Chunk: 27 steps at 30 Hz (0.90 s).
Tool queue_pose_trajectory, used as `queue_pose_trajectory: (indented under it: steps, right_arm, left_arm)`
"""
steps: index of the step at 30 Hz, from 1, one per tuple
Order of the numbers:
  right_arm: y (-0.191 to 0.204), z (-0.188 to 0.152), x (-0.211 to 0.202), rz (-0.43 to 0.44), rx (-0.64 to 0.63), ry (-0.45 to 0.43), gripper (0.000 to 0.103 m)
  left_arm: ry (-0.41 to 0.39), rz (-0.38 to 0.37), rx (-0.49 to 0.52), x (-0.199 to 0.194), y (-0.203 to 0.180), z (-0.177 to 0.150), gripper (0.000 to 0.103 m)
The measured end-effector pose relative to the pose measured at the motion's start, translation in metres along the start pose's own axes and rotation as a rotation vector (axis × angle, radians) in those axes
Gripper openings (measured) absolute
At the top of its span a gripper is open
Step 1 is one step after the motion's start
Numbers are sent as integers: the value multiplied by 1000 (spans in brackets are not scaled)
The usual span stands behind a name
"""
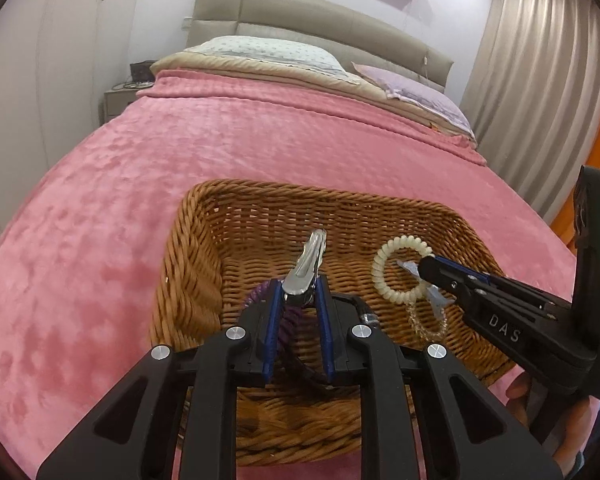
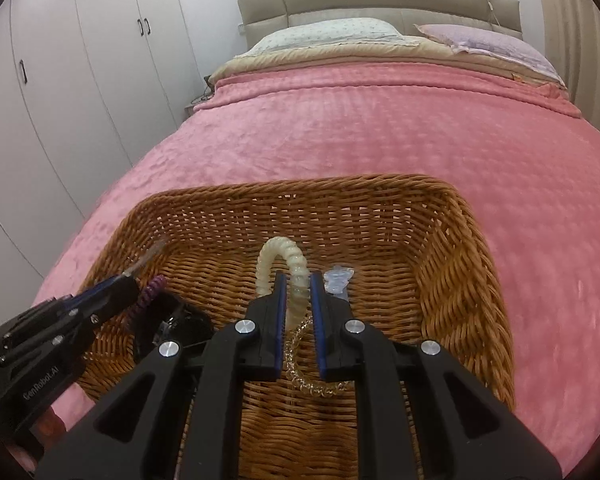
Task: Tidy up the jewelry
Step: 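Release the silver clip into the basket with the left tool while the right tool releases the cream coil, then grasp the crystal charm with the left tool while the right tool grasps the silver clip with ring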
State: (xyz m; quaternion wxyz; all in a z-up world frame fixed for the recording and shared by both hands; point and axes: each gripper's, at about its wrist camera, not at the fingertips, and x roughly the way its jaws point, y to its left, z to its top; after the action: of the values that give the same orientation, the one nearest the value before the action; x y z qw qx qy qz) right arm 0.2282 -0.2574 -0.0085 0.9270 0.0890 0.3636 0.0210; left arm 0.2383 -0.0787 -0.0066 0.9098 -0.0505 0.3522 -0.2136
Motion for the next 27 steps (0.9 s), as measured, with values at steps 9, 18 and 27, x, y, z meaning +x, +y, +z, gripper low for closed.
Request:
queue_pose_trajectory:
  steps: [9,18,27]
  right_arm:
    - [0,-4,-43,25,14,-47,47]
    - [9,-44,-119,26,-13,-72,47]
    - [20,-112,-139,27,-34,-1,47]
  left_arm:
    - [-73,-97,-7,-57,-7,-6,40]
    - [-130,-142,41,-142,-17,-42,40]
    - [-67,-162,22,-150,-14,-94,40]
